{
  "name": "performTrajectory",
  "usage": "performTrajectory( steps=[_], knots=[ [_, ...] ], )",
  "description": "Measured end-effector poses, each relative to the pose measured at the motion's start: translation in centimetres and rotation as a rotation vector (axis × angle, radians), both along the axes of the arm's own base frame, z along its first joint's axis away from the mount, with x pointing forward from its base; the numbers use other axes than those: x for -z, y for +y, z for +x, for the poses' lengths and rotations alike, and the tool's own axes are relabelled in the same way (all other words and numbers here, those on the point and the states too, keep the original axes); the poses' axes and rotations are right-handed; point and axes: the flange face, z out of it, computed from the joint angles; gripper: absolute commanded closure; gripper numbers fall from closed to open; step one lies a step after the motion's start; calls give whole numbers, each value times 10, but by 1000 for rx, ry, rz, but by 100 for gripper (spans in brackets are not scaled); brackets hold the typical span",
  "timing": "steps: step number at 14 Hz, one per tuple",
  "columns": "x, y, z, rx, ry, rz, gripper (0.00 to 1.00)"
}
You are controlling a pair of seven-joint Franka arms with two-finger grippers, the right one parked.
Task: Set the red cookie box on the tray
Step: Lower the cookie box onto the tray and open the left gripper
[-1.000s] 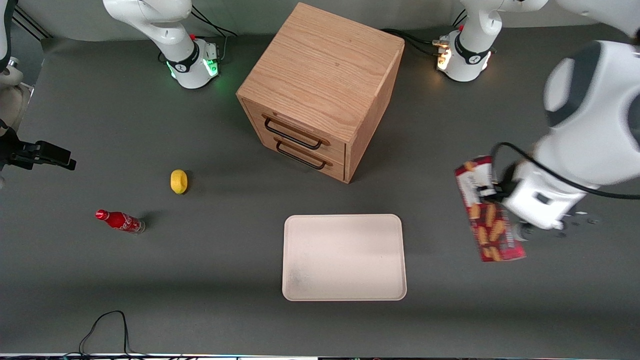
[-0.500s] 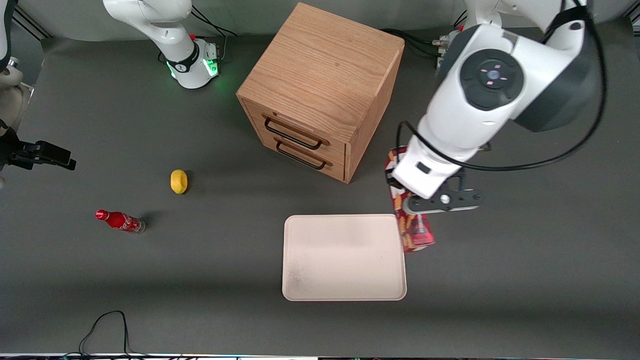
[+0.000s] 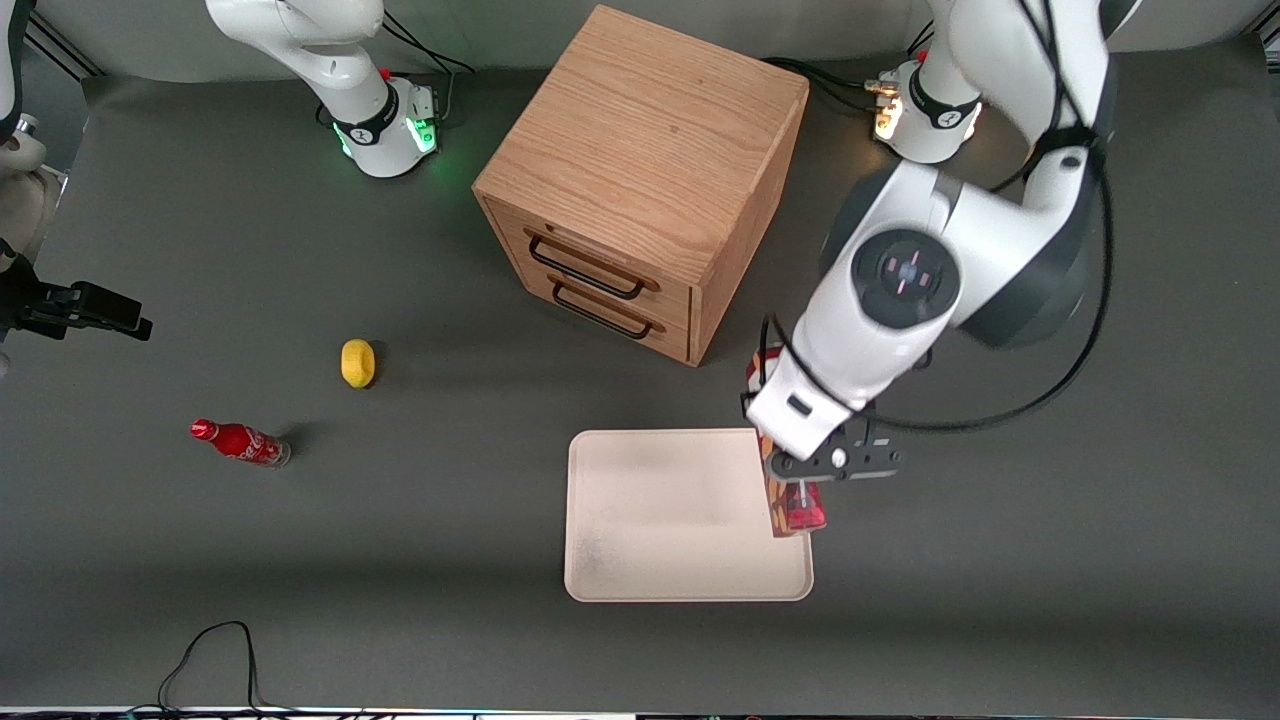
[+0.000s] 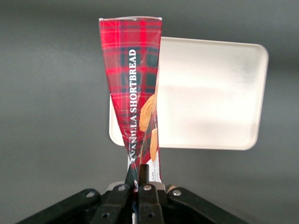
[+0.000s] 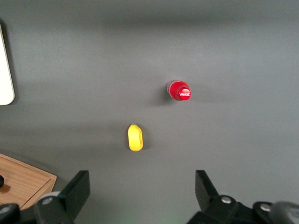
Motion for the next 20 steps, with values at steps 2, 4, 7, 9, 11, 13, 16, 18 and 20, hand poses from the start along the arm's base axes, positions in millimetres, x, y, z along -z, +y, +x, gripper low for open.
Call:
performTrajectory(
  steps=[2,4,7,9,11,13,16,18,20],
  knots=[
    [43,5,16,8,-2,2,100],
    [84,11,27,23,-26,4,100],
    [123,19,31,67,-21,24,100],
    [140,19,32,82,-31,35,100],
    [160,18,34,85,-36,33,100],
    [178,17,35,87,-39,29,100],
    [194,16,36,92,-57,27,88],
    [195,16,37,97,-66,34,35],
    [194,16,39,102,-88,34,15]
  ],
)
